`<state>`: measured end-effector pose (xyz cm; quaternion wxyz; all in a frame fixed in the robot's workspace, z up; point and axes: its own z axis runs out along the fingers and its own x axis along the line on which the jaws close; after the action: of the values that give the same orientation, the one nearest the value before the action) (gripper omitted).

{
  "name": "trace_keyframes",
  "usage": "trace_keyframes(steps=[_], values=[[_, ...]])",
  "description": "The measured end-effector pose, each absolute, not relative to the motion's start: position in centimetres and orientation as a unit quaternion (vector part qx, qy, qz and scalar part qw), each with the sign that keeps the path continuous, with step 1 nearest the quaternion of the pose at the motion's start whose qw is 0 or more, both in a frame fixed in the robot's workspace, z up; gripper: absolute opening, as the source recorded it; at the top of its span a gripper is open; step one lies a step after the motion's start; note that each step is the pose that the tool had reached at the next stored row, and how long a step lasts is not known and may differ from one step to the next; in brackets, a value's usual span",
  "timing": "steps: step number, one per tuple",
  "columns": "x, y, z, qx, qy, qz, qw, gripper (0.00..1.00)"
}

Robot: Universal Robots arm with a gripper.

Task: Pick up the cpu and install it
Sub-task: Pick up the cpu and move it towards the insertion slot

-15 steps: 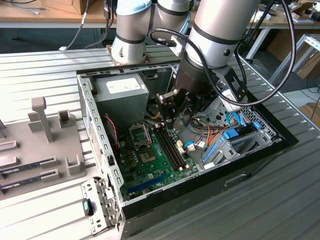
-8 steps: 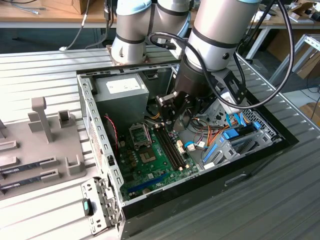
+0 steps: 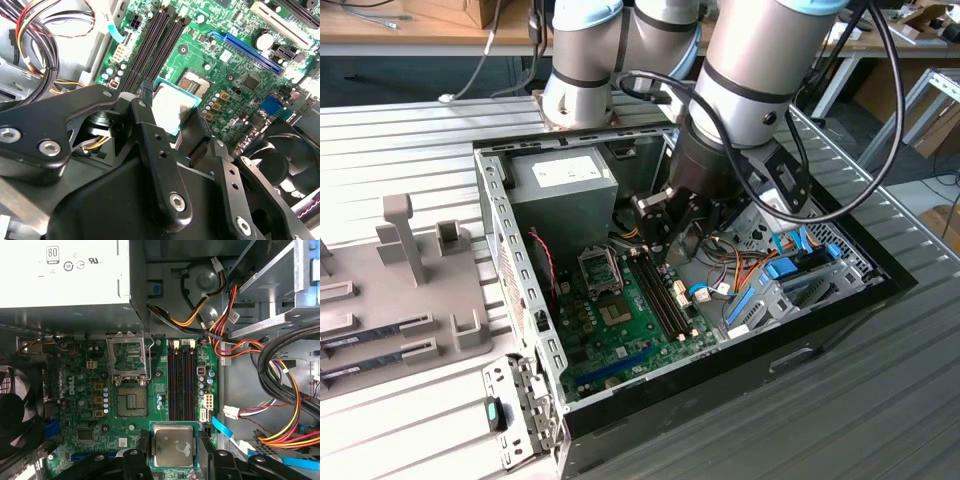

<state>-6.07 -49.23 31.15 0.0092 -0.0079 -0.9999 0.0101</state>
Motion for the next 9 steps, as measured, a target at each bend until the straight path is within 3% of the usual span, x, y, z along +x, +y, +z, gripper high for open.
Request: trace_keyframes(steps=[9], values=[[-6.07, -49.35, 30.72, -0.008, -1.0, 0.01, 0.009, 0.47]])
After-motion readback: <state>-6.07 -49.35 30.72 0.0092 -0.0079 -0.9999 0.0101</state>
